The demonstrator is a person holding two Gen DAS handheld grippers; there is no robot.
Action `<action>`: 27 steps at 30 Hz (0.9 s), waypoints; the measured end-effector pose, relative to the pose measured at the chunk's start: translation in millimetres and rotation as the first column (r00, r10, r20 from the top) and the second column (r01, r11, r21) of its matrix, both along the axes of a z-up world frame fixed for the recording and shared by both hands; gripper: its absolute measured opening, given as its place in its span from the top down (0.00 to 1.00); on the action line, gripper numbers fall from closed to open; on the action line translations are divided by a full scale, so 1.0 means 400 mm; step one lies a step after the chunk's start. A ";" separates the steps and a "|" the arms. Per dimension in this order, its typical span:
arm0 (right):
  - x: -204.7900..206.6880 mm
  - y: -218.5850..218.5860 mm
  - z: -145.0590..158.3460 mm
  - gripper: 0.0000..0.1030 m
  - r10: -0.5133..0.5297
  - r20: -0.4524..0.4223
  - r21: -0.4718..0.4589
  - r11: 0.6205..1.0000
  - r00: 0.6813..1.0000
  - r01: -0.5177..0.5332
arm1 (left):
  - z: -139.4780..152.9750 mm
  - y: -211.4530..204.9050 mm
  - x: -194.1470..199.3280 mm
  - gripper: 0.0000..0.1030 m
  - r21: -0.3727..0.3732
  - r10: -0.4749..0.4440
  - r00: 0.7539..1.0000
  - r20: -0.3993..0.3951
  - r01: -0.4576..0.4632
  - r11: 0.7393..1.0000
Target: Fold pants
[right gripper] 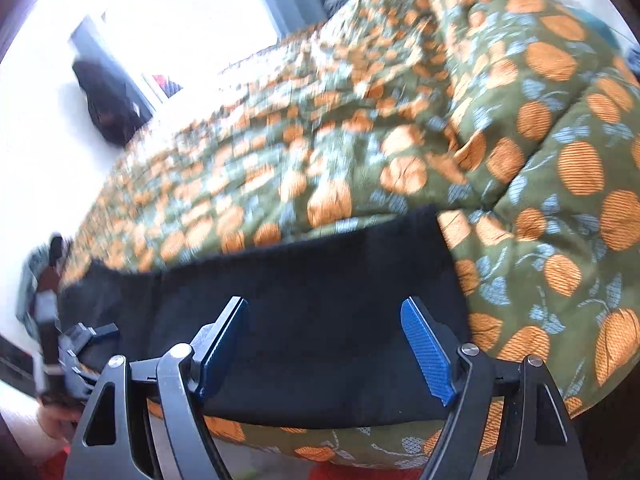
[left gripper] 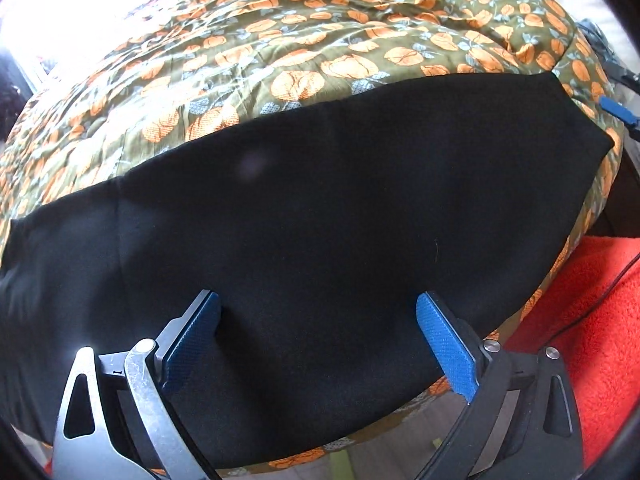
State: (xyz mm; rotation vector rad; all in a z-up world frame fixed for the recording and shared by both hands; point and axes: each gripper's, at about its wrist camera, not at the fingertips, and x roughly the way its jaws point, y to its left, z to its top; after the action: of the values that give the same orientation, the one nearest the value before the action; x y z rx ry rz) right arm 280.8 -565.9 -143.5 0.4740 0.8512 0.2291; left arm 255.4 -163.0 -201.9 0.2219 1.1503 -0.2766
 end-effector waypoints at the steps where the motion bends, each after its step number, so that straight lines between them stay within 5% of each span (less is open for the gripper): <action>1: -0.025 -0.045 0.005 0.24 -0.062 -0.002 0.086 0.994 0.998 0.062 | -0.005 0.003 0.005 0.02 -0.007 0.001 1.000 -0.002 -0.001 1.000; 5: -0.097 -0.145 -0.037 0.24 -0.201 -0.171 0.212 0.949 0.965 0.235 | -0.013 0.003 0.008 0.01 -0.017 0.013 1.000 0.007 -0.013 1.000; 9: -0.114 -0.146 -0.098 0.24 -0.169 -0.258 0.327 0.911 0.951 0.251 | -0.014 0.001 0.012 0.01 -0.020 0.015 1.000 0.009 -0.015 1.000; 21: -0.028 -0.103 -0.188 0.38 -0.199 -0.373 0.262 0.915 0.906 0.308 | -0.019 -0.004 0.002 0.01 -0.007 0.017 0.999 0.036 -0.017 1.000; 27: -0.061 -0.053 -0.110 0.38 -0.202 -0.265 0.165 0.954 0.943 0.251 | -0.021 -0.004 0.002 0.01 -0.010 0.019 0.999 0.035 -0.018 1.000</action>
State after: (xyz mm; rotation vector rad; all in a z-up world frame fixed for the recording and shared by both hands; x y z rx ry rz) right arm 256.4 -587.1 -187.5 0.7937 1.0111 0.0401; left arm 256.4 -164.7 -210.4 0.2068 1.1154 -0.2611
